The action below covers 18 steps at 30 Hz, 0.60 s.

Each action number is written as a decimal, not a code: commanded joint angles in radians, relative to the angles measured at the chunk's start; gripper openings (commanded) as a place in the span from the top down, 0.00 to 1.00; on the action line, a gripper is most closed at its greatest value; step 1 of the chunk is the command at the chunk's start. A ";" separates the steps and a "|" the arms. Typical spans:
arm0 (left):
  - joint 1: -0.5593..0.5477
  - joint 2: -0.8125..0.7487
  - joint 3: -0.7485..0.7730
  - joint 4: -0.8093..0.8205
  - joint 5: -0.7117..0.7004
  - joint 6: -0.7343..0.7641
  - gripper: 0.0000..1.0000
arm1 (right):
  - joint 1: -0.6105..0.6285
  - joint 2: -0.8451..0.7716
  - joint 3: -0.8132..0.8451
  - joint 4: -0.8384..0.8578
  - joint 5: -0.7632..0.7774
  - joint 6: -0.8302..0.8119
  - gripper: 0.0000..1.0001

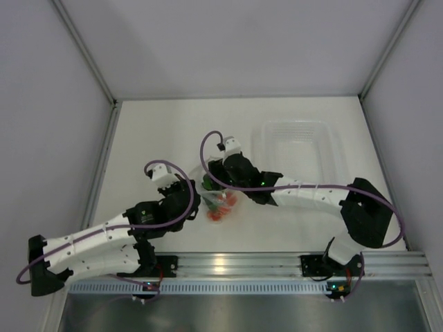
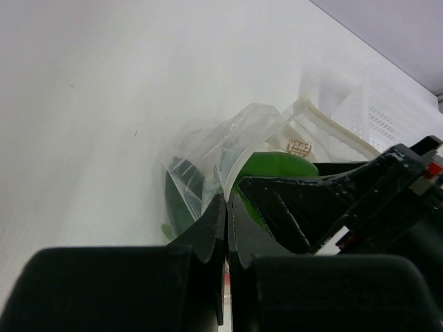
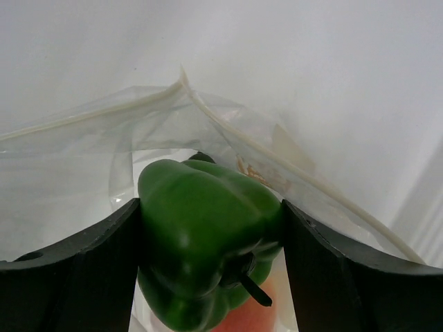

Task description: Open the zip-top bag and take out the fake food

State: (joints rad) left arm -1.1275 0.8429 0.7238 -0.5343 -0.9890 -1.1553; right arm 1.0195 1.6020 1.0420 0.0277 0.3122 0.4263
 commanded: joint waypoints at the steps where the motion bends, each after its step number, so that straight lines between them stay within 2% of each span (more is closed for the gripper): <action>1: 0.005 0.004 0.034 -0.001 -0.025 0.011 1.00 | 0.021 -0.082 0.029 -0.077 -0.027 -0.052 0.66; 7: 0.005 0.021 0.037 -0.001 -0.016 0.011 1.00 | 0.021 -0.169 0.018 -0.077 -0.101 -0.098 0.67; 12: 0.005 0.047 0.055 -0.001 0.013 0.020 1.00 | 0.021 -0.203 0.004 -0.003 -0.174 -0.100 0.67; 18: 0.005 0.059 0.071 -0.003 0.029 0.048 1.00 | 0.021 -0.223 0.055 -0.025 -0.163 -0.127 0.69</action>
State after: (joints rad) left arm -1.1267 0.9020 0.7547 -0.5365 -0.9581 -1.1336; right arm 1.0225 1.4288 1.0416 -0.0387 0.1589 0.3317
